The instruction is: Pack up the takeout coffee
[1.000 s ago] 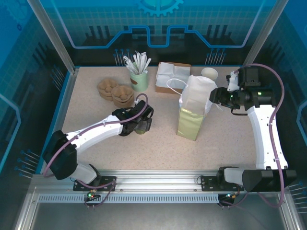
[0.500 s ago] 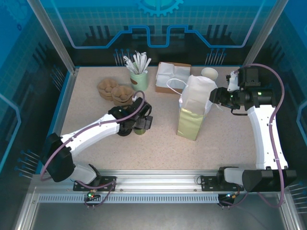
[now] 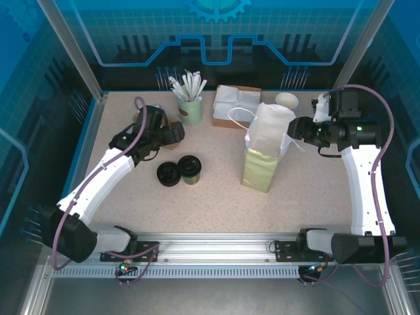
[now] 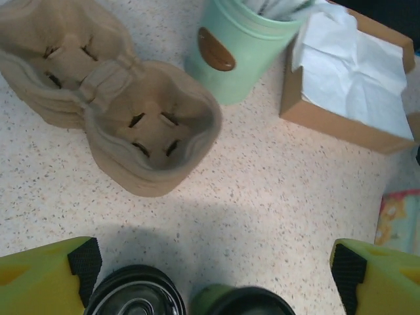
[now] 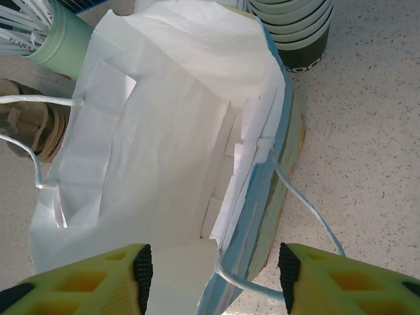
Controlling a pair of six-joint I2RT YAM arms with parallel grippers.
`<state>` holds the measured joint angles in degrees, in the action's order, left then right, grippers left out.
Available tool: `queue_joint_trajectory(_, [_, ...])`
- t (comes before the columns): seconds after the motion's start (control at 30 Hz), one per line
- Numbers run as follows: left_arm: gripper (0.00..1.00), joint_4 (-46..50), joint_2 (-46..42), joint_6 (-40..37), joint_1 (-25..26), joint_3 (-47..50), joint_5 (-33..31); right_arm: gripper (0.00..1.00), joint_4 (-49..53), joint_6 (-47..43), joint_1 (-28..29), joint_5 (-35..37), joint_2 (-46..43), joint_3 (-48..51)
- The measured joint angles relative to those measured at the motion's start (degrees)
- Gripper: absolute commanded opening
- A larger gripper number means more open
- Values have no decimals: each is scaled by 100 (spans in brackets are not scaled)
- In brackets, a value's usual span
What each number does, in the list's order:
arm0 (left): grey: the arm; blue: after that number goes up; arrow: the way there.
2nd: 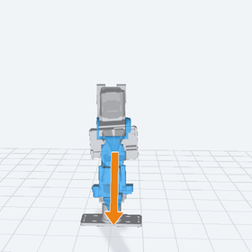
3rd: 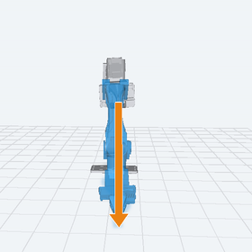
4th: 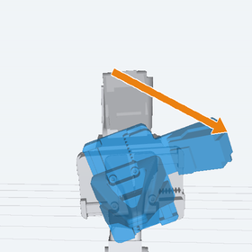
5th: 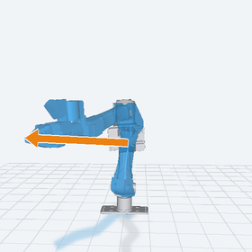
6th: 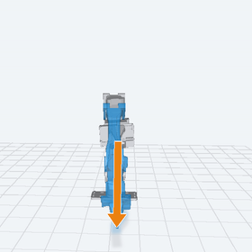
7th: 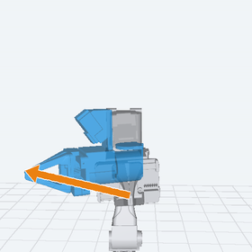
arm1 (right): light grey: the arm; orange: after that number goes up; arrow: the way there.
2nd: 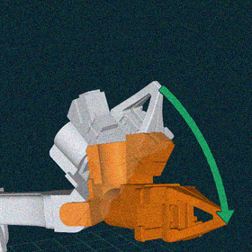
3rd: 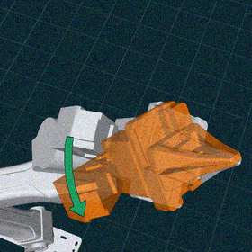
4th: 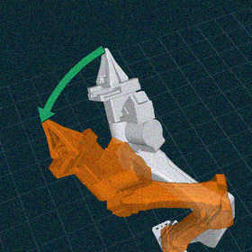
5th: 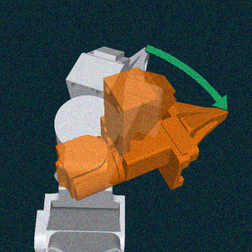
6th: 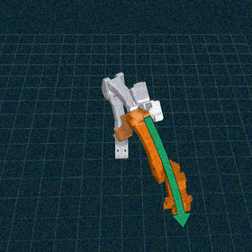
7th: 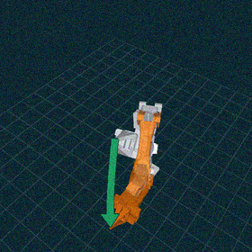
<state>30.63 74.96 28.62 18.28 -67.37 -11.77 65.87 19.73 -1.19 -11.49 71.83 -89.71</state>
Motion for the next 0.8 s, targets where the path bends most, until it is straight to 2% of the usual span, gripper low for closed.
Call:
queue_joint_trajectory(0.13, [80,-671,216,605,-800,446,883,55,15,22,0,-111,-28,0])
queue_joint_trajectory(0.3, [77,-1252,785,1189,-1333,573,1541,55,15,44,0,-243,-127,0])
queue_joint_trajectory(0.7, [73,-1574,1438,1572,-1593,507,1805,55,15,42,-76,-387,-214,2])
queue_joint_trajectory(0.8, [68,-1615,1482,1633,-1593,474,1810,55,15,42,-111,-411,-216,2])
